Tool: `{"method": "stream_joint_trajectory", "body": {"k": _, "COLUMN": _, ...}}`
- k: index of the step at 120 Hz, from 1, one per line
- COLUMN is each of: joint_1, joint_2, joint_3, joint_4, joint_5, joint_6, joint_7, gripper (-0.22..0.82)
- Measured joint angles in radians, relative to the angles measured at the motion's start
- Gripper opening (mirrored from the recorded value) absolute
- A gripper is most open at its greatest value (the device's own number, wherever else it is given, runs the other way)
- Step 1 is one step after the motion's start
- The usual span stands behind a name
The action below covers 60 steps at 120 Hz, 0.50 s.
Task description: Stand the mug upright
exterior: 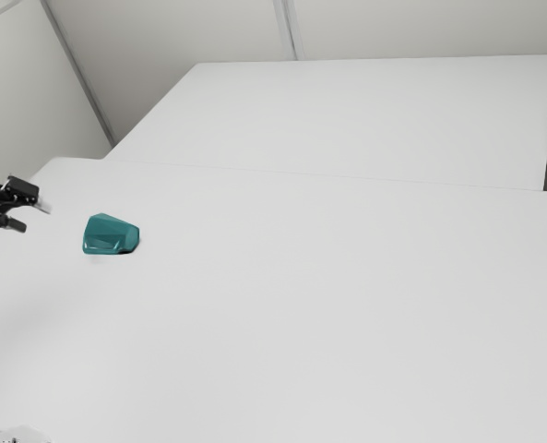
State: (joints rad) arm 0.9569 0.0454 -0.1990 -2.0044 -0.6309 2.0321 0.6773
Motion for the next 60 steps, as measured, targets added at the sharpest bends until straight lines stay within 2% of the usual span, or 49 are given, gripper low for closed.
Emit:
{"method": "stream_joint_trajectory", "body": {"k": 11, "joint_1": 0.093, "joint_2": 0.114, "joint_3": -0.077, "joint_4": 0.075, "joint_5": -0.091, "joint_6": 0.028, "joint_7": 0.140, "gripper": 0.60}}
{"method": "stream_joint_trajectory", "body": {"k": 35, "joint_1": 0.159, "joint_2": 0.373, "joint_3": -0.160, "joint_4": 0.245, "joint_5": -0.173, "joint_6": 0.054, "joint_7": 0.395, "gripper": 0.60}}
{"method": "stream_joint_trajectory", "body": {"k": 60, "joint_1": 0.201, "joint_2": 0.524, "joint_3": -0.236, "joint_4": 0.347, "joint_5": -0.188, "joint_6": 0.039, "joint_7": 0.597, "gripper": 0.60}}
